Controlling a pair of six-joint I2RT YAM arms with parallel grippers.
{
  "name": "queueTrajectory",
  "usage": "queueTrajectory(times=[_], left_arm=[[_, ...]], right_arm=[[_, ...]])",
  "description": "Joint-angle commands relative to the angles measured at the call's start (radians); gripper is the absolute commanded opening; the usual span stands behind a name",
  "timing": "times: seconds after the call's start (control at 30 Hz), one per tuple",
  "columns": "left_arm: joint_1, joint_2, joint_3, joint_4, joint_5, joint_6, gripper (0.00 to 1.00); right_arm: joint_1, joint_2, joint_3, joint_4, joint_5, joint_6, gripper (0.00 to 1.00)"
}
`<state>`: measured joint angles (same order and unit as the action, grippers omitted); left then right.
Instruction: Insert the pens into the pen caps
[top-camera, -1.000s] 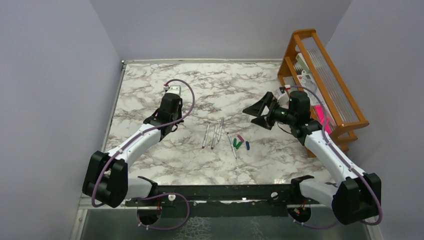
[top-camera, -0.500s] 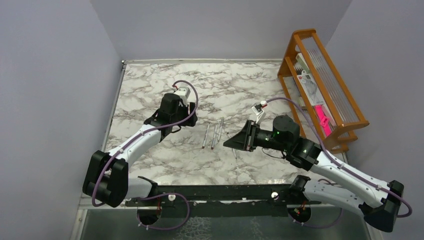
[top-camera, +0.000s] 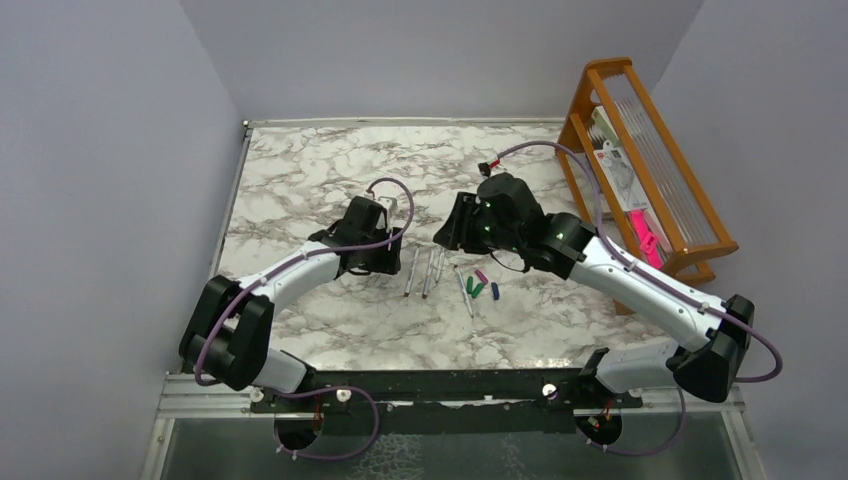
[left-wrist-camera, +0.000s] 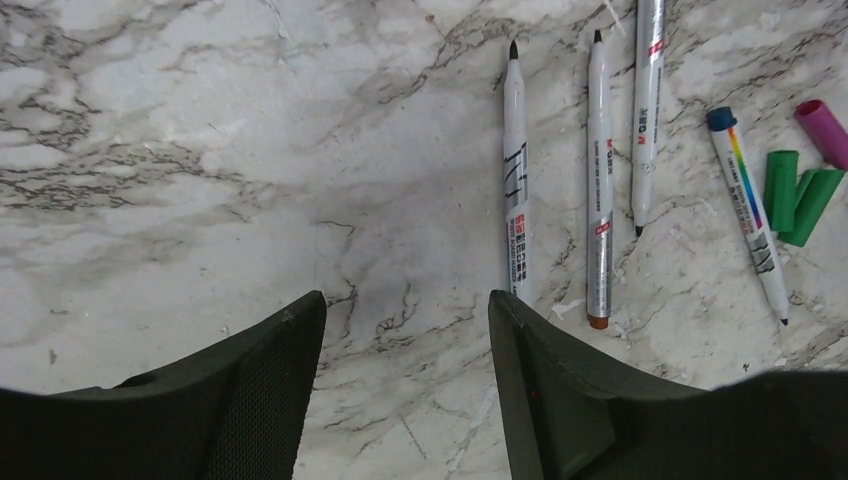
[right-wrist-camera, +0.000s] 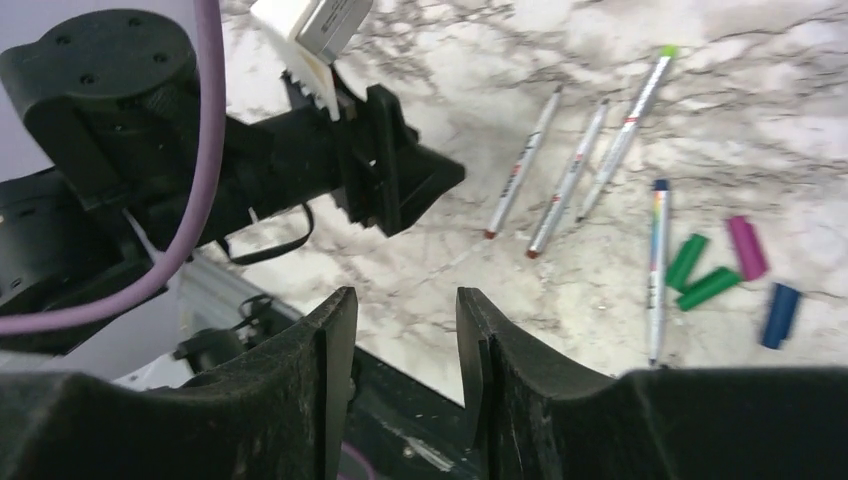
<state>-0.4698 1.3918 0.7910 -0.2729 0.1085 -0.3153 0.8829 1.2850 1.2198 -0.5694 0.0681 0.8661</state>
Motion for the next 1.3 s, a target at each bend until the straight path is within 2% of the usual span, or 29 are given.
queueTrajectory(times=[0.0,0.1,0.17,0.43,0.93,1.07,1.27], left_arm=[[-0.066,0.060,0.062,-0.092,-0.105,-0.045,0.63],[-0.116,0.076,0.081,-0.113,-0.169,-0.053,0.62],[-0.130,0.080,0.095,-0.114,-0.177,-0.066,0.61],[-0.175,0.137,0.138,-0.124,-0.178,-0.105,0.60],[-0.230,0.266,0.190,-0.176,-0.230,-0.121,0.58],[-0.249,0.297,0.209,-0.197,-0.261,-0.116,0.50],[-0.260,0.323,0.212,-0.210,-0.275,-0.107,0.24]], right_arm=[[-0.019,0.044,0.086,-0.226,0.170,-0.046,0.45],[-0.052,0.019,0.043,-0.243,0.201,0.024,0.62],[-0.074,-0.013,-0.007,-0.233,0.199,0.058,0.65],[-0.093,-0.147,-0.146,-0.223,0.185,0.141,0.61],[-0.095,-0.164,-0.151,-0.270,0.213,0.141,0.59],[-0.094,-0.164,-0.160,-0.270,0.218,0.148,0.58],[-0.095,-0.163,-0.160,-0.274,0.225,0.149,0.57]])
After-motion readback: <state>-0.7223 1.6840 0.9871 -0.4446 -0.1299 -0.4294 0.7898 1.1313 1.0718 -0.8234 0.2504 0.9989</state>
